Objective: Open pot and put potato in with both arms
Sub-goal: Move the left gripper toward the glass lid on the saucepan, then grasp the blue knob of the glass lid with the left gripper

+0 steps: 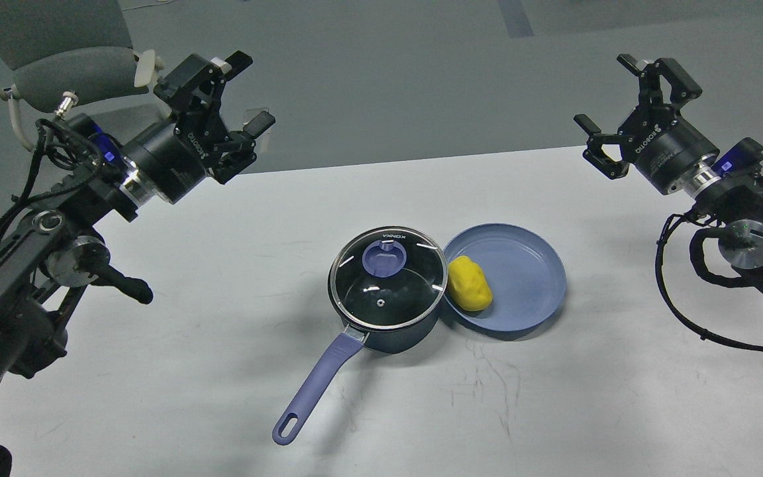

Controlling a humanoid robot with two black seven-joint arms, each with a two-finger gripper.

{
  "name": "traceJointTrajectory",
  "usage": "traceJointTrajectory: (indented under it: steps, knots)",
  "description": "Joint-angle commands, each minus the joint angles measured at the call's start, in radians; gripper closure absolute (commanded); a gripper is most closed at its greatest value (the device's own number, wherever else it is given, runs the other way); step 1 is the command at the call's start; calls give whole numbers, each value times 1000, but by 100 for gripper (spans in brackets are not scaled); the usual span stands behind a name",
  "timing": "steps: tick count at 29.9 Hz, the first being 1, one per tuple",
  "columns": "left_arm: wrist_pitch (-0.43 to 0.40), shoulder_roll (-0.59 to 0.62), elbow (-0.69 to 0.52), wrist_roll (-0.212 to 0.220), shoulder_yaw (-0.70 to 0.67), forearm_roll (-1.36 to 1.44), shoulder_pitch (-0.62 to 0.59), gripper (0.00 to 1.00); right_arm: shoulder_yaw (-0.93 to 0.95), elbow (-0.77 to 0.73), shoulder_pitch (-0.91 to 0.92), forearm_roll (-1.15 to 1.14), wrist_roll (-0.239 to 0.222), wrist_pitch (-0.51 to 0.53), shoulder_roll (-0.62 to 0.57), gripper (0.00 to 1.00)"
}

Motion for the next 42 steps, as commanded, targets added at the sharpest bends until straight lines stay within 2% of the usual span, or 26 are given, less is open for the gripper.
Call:
traceJointTrajectory:
  steps: [1, 3, 6, 8, 12, 18, 23, 32, 42]
  knots:
    - [1, 22, -134, -25, 2, 289, 2, 2, 0, 0, 0, -2, 0, 0, -1, 0]
    - [1, 23, -165, -30, 13, 401, 2, 2, 0, 0, -1, -2, 0, 0, -1, 0]
    - [1, 23, -201, -89, 57, 651, -6, 2, -2, 0, -3, -2, 0, 0, -2, 0]
    - [1, 26, -202, -108, 79, 747, -17, 2, -2, 0, -4, -2, 0, 0, -2, 0]
    - [1, 26, -201, -139, 214, 949, -75, 2, -2, 0, -3, -3, 0, 0, -1, 0]
    - [1, 6, -188, -140, 321, 1098, -116, 2, -2, -2, -3, -3, 0, 0, -2, 0]
    - [14, -54, -120, -140, 379, 1207, -130, 2, -2, -2, -11, -3, 0, 0, -1, 0]
    - [42, -123, -3, -140, 401, 1247, -130, 2, -2, -2, -14, -3, 0, 0, -1, 0]
    - [46, -129, 5, -140, 401, 1247, -129, 3, -2, -2, -14, -3, 0, 0, -1, 0]
